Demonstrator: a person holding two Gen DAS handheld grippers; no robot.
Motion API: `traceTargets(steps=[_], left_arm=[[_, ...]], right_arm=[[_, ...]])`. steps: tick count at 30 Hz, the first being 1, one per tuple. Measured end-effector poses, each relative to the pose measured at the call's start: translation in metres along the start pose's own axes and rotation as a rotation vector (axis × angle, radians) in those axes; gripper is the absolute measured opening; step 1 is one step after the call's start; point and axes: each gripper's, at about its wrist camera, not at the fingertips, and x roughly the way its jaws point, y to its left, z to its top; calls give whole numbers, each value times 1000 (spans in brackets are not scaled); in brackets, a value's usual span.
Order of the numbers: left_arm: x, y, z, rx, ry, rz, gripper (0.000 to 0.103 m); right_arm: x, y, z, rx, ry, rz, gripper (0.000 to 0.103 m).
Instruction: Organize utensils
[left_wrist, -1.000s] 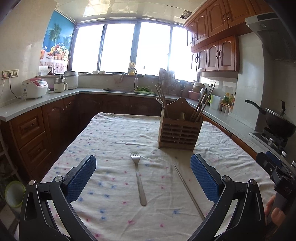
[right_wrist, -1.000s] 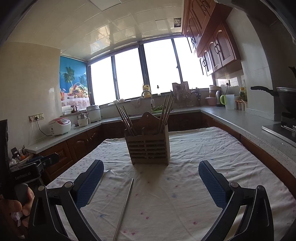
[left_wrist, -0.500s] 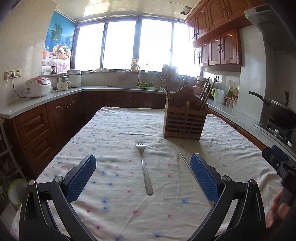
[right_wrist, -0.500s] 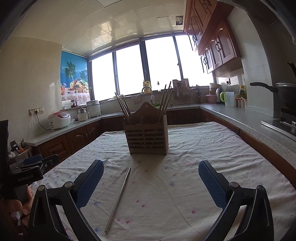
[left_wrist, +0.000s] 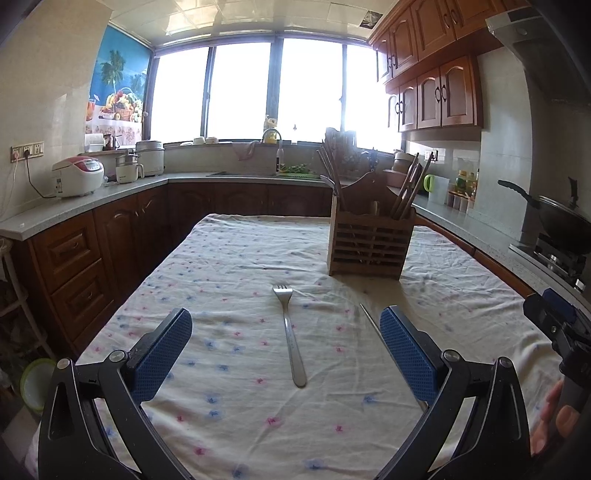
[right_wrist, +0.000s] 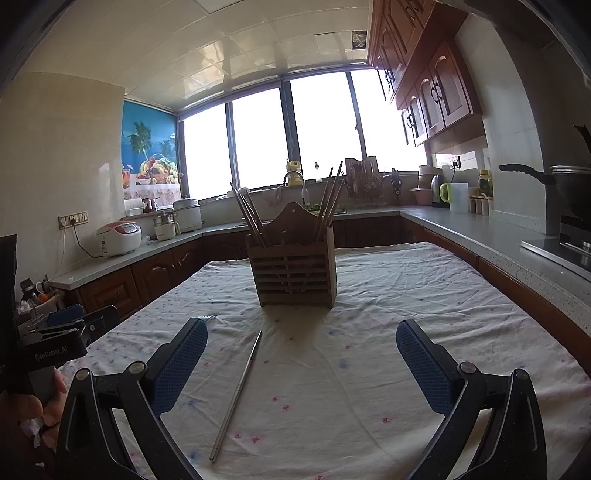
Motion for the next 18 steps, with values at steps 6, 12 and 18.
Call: traceTargets(steps=[6, 12, 18], left_arm=[[2, 1, 0, 2, 15, 9, 103], [4, -2, 0, 20, 26, 23, 103], [5, -3, 1, 30, 29, 35, 103]], right_arm=[[0, 1, 0, -3, 1, 3, 103], [1, -1, -1, 1, 8, 4, 103], [3, 0, -1, -6, 15, 5, 103]])
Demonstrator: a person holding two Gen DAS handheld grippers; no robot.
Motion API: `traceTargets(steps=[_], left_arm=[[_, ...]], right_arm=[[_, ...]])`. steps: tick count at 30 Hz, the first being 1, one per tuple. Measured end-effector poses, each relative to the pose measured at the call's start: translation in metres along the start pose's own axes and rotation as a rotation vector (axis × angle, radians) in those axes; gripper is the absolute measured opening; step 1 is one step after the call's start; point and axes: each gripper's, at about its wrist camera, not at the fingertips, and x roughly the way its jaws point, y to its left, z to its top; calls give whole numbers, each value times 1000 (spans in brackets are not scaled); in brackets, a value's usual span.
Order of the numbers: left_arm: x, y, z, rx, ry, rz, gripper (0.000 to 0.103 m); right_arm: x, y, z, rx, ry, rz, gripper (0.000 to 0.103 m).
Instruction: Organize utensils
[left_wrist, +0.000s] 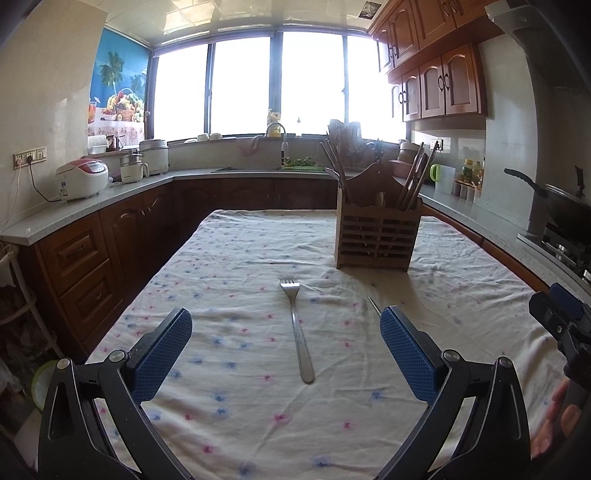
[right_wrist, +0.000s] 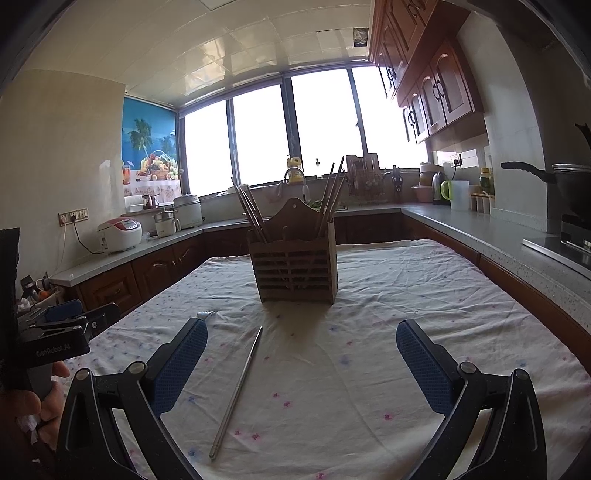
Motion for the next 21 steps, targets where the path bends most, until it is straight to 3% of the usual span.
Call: traceTargets(steps=[21], left_arm=[[-1, -2, 0, 13, -1, 3, 103]], right_arm=[[0, 0, 1, -6, 6, -2, 103]])
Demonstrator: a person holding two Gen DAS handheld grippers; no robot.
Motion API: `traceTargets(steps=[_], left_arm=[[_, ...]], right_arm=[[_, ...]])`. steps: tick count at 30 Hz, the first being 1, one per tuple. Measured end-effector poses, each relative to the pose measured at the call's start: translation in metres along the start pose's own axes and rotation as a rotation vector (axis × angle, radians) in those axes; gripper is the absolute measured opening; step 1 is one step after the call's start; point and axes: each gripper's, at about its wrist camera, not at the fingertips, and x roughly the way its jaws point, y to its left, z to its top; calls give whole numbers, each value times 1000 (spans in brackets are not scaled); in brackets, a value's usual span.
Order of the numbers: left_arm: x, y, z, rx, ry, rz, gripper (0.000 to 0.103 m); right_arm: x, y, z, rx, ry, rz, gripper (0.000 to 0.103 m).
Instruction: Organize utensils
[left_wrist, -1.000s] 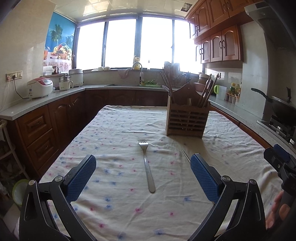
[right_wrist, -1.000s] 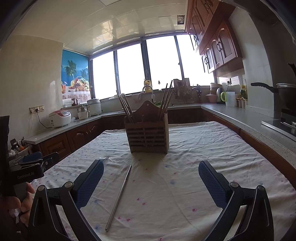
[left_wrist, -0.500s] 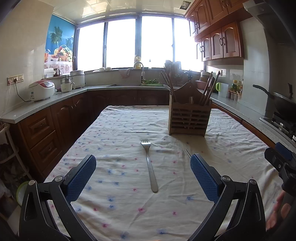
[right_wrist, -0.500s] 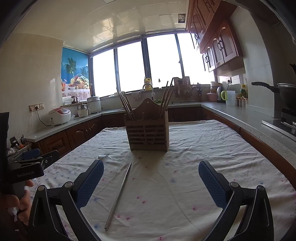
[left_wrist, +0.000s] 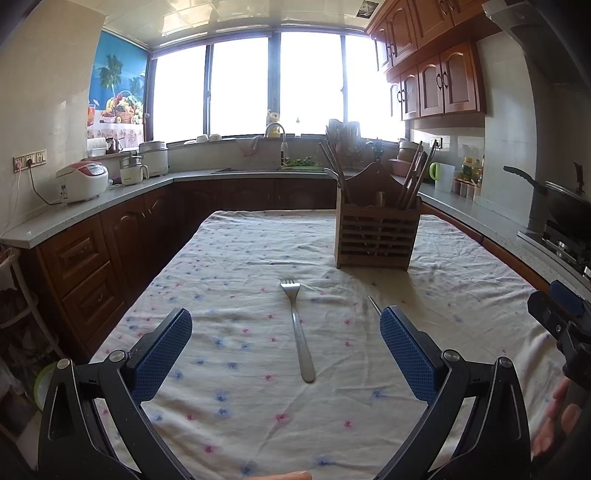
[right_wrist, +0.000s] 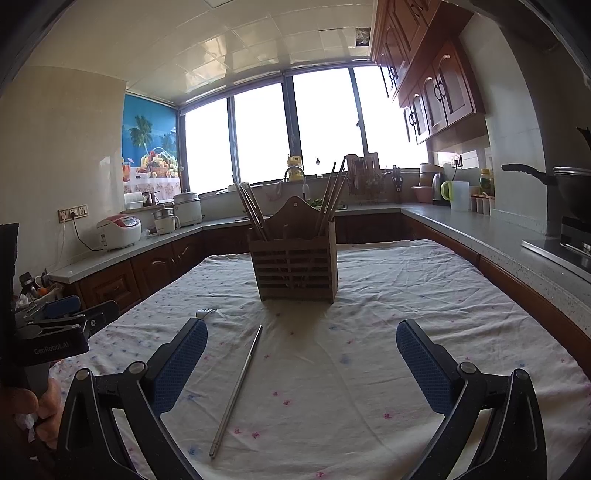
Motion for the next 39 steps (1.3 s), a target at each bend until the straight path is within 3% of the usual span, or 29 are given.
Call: traceTargets(steps=[39], left_arm=[[-4, -3, 6, 27, -9, 8, 103]], right_arm=[[-5, 5, 11, -7, -30, 23, 103]])
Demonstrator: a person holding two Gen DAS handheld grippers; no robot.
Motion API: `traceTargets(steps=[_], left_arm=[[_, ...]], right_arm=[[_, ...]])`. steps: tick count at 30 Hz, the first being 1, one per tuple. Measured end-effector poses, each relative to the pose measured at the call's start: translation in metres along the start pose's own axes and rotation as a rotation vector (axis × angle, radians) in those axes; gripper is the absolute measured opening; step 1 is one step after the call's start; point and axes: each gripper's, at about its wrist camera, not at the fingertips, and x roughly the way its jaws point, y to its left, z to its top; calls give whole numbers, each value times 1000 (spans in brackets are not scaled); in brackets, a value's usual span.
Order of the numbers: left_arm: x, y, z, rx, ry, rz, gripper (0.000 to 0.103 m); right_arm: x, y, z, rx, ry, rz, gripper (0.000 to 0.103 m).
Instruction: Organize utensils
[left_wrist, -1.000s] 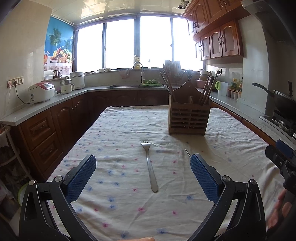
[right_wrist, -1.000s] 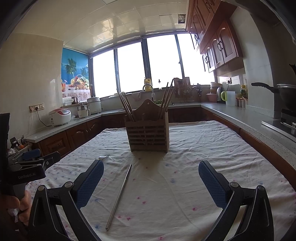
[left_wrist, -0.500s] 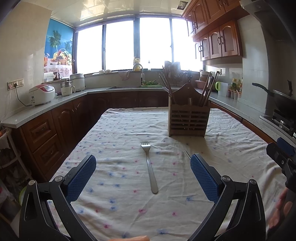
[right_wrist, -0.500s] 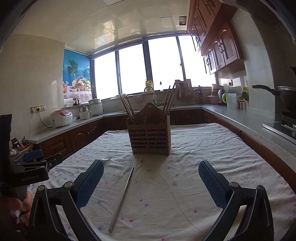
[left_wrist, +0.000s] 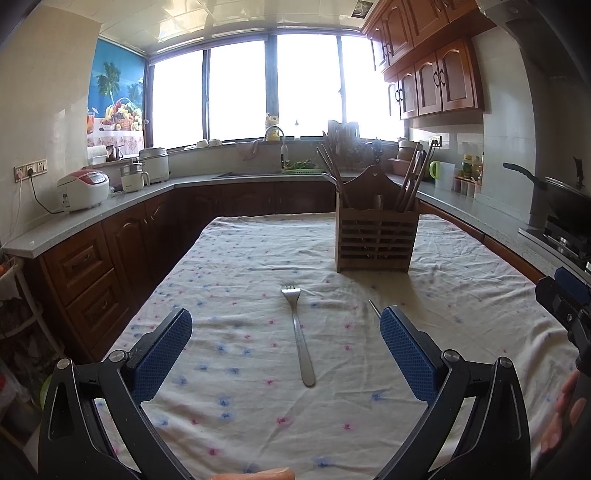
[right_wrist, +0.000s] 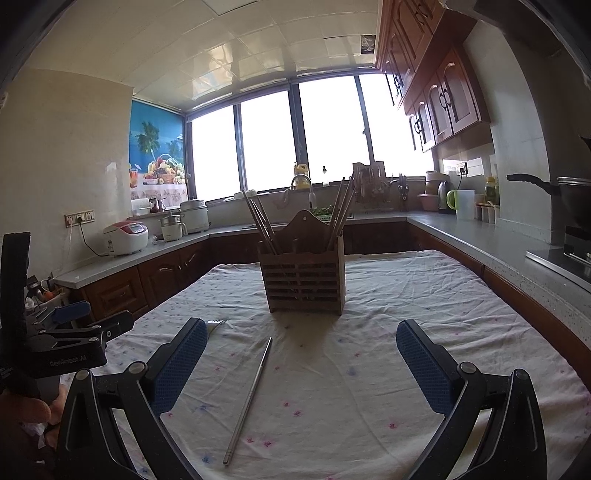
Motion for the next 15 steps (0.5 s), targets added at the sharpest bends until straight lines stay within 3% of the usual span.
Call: traceTargets(steps=[15], left_arm=[[0, 0, 0, 0, -3, 3, 103]], right_arm=[[-2, -1, 2, 6, -5, 0, 103]])
